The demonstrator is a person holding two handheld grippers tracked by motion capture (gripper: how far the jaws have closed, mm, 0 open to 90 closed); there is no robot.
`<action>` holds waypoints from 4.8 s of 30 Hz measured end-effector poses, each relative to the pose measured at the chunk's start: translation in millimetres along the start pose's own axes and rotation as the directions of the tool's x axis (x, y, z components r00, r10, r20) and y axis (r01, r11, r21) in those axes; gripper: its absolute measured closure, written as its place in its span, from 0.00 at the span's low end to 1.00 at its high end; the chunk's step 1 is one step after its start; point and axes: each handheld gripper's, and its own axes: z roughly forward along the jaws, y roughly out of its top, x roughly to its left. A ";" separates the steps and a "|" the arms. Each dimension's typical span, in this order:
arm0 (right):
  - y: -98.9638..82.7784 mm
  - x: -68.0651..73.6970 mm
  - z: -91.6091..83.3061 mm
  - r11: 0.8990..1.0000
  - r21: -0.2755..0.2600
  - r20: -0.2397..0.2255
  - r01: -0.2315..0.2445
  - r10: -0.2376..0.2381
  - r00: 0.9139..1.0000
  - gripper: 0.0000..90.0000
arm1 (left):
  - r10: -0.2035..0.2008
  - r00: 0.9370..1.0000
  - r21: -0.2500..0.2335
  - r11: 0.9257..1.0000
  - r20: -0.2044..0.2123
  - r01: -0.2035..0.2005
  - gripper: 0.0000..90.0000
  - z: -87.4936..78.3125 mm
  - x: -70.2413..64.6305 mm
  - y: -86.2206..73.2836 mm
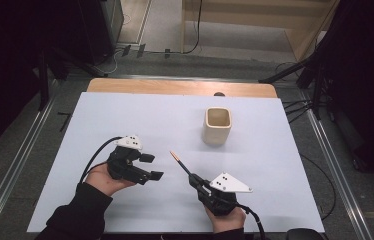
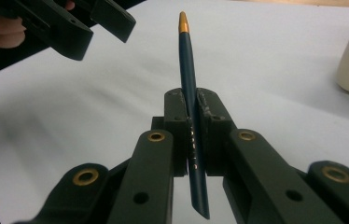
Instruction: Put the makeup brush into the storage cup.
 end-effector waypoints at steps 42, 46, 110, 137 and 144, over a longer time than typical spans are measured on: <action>-10.6 19.8 8.4 0.984 -0.166 0.031 -0.066 0.072 0.997 0.94 | -0.155 0.985 -0.157 0.974 0.071 0.164 0.38 12.0 -9.8 15.0; -9.9 20.0 8.3 0.982 -0.177 0.032 -0.063 0.070 0.997 0.94 | -0.184 0.978 -0.165 0.966 0.102 0.199 0.41 13.8 -9.6 16.3; 11.7 19.6 25.0 0.999 0.037 -0.135 -0.025 0.030 0.990 0.51 | -0.334 0.909 -0.141 0.916 0.248 0.375 0.93 11.3 7.3 16.0; 61.7 -12.3 45.2 0.960 0.238 -0.430 0.145 -0.030 0.902 0.24 | -0.233 0.955 -0.050 0.968 0.185 0.246 0.93 1.7 11.4 19.3; 64.5 -19.9 47.0 0.957 0.244 -0.505 0.158 -0.014 0.863 0.27 | -0.193 0.960 -0.031 0.979 0.201 0.203 0.93 3.5 10.0 20.7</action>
